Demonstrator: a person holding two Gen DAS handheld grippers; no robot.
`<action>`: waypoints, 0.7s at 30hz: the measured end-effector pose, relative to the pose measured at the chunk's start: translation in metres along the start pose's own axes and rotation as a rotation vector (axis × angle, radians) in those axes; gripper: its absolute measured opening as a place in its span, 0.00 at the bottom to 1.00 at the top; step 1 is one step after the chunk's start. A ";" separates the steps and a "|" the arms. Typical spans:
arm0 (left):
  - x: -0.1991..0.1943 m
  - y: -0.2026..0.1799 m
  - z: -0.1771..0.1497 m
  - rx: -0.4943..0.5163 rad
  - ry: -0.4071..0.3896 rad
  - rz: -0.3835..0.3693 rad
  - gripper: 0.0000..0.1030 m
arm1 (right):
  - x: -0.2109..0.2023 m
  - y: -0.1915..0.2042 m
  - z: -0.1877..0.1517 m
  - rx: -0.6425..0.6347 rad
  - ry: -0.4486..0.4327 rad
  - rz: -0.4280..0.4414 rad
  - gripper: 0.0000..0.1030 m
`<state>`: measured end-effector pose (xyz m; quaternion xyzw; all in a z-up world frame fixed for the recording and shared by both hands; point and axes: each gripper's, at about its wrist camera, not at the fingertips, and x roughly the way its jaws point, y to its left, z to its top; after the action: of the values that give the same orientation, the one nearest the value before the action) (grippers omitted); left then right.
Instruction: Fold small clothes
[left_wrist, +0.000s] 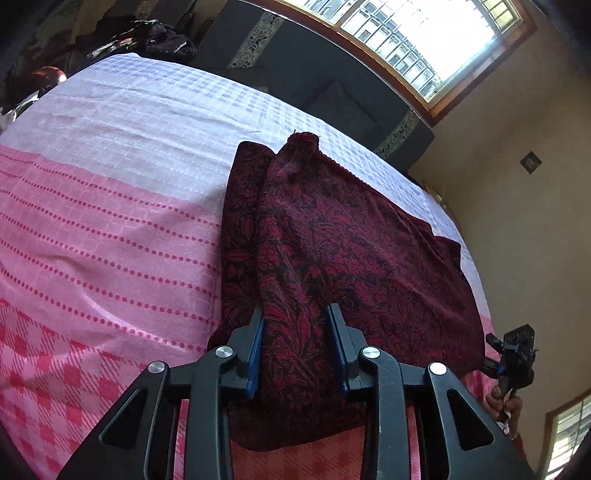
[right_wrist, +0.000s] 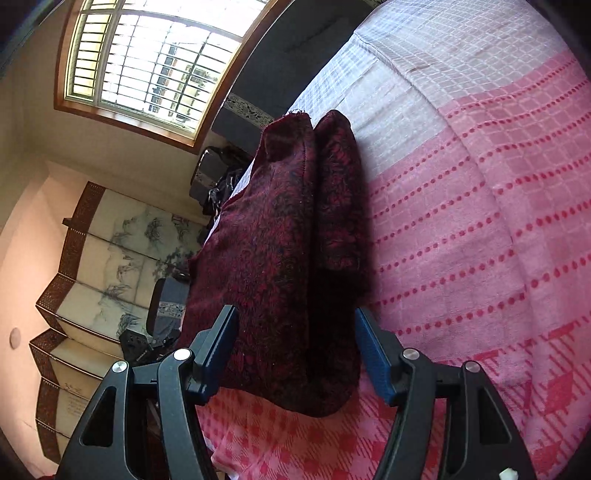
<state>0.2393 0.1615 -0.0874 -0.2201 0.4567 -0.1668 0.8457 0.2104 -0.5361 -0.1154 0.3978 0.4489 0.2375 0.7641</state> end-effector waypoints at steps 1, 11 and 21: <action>0.000 -0.002 -0.001 0.009 0.005 0.010 0.18 | 0.002 0.003 0.000 -0.013 0.010 -0.003 0.36; -0.028 -0.003 -0.036 0.027 0.012 0.032 0.10 | -0.020 0.015 -0.023 -0.069 0.041 -0.038 0.10; -0.026 0.015 -0.067 0.017 0.035 0.052 0.10 | -0.011 -0.011 -0.041 -0.019 0.087 -0.063 0.08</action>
<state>0.1698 0.1724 -0.1098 -0.1980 0.4755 -0.1526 0.8435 0.1693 -0.5340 -0.1304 0.3653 0.4919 0.2347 0.7547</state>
